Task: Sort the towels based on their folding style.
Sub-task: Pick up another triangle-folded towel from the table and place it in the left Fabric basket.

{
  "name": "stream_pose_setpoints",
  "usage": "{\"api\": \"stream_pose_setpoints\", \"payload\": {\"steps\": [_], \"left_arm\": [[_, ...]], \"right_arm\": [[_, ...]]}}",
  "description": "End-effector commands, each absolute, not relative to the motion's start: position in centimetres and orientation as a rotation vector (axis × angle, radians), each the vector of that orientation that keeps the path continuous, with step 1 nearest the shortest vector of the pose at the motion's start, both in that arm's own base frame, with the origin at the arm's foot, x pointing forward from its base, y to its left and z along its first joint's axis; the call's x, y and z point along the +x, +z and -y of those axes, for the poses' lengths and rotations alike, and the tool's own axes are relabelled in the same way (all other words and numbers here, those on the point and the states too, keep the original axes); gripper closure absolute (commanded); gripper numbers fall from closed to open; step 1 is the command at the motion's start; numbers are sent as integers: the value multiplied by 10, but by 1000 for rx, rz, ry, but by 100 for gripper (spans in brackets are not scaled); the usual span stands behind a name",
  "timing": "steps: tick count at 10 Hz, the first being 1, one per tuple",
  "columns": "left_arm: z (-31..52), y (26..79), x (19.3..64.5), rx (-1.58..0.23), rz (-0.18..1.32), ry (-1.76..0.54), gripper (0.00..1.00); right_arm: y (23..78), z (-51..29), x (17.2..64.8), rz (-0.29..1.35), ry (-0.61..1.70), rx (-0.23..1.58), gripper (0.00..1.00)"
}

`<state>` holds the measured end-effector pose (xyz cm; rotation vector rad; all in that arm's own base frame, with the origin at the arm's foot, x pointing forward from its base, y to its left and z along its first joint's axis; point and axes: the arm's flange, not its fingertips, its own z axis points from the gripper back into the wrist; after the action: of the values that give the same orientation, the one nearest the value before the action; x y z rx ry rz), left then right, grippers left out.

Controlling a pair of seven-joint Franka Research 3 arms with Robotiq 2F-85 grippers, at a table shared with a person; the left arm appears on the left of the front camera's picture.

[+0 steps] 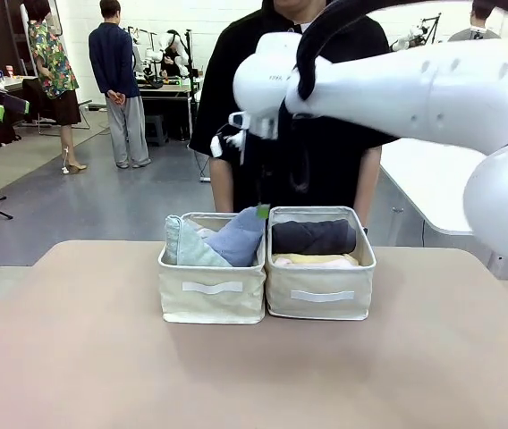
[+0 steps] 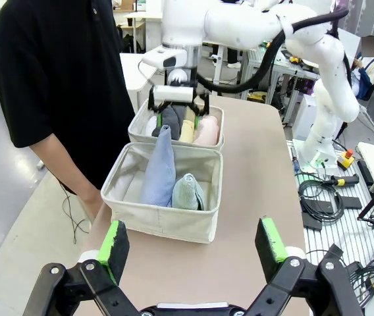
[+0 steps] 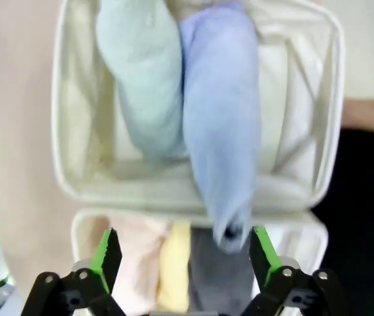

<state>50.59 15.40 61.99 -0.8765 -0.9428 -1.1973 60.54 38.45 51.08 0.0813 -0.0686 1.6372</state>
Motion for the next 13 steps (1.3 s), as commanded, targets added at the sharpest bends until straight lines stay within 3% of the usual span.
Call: {"api": "stream_pose_setpoints", "payload": {"steps": [1,3,6,9,13], "left_arm": [[-152,620,504,-853,926,-1199,0],[-152,620,504,-853,926,-1199,0],[-152,620,504,-853,926,-1199,0],[-152,620,504,-853,926,-1199,0],[-152,620,504,-853,926,-1199,0]], "right_arm": [[549,-310,548,169,1551,60,0],[584,-218,488,317,1431,45,0],[602,-128,426,410,1331,20,0],[613,-84,407,509,1257,29,0],[621,-74,403,491,1243,14,0]]}}
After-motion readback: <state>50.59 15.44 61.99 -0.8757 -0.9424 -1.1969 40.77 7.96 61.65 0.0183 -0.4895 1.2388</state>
